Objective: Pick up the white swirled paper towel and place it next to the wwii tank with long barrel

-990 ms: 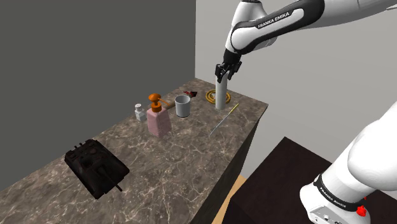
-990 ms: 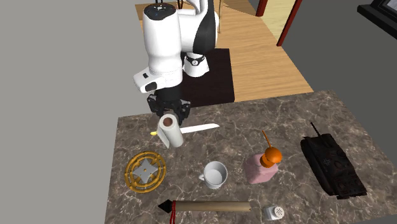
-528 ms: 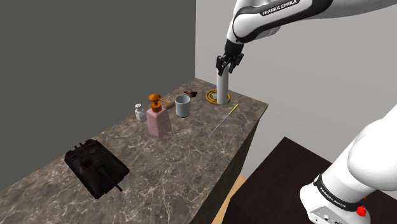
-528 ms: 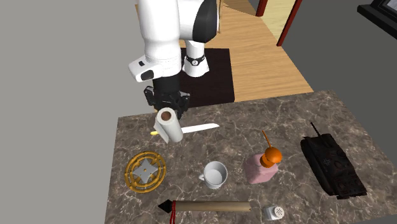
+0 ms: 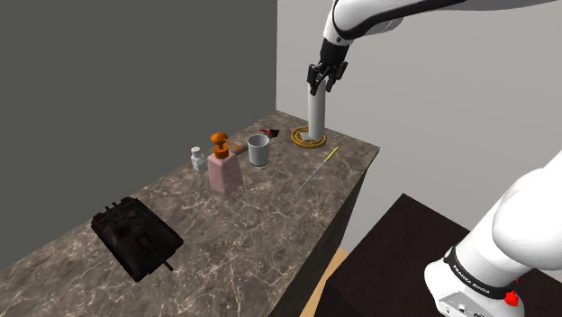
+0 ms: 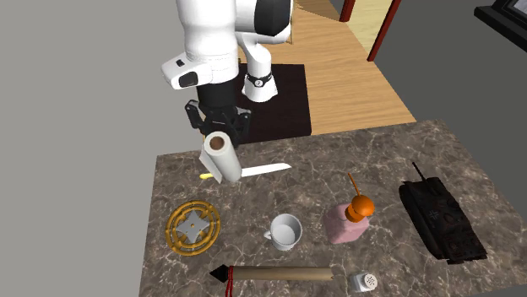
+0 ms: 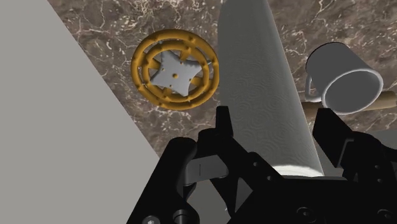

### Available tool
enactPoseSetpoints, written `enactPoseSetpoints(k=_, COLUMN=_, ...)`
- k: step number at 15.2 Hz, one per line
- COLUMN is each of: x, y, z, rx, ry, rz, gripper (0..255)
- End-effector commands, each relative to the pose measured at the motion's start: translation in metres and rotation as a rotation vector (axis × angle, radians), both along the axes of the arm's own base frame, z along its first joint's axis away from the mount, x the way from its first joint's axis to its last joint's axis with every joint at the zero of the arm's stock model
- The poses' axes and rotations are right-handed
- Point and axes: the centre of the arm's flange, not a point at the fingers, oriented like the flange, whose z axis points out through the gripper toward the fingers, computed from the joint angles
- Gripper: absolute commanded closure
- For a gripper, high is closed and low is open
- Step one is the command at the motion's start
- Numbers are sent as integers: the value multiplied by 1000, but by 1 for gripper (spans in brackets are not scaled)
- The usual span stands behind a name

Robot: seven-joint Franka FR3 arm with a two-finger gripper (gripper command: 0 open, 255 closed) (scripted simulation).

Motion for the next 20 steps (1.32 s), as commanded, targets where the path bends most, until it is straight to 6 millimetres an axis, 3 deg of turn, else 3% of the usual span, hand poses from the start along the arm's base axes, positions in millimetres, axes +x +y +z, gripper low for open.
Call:
enactPoseSetpoints(k=1, x=0, y=0, z=9, rx=0, ry=0, rz=0, gripper=255)
enactPoseSetpoints(k=20, x=0, y=0, z=109, rx=0, ry=0, rz=0, gripper=255)
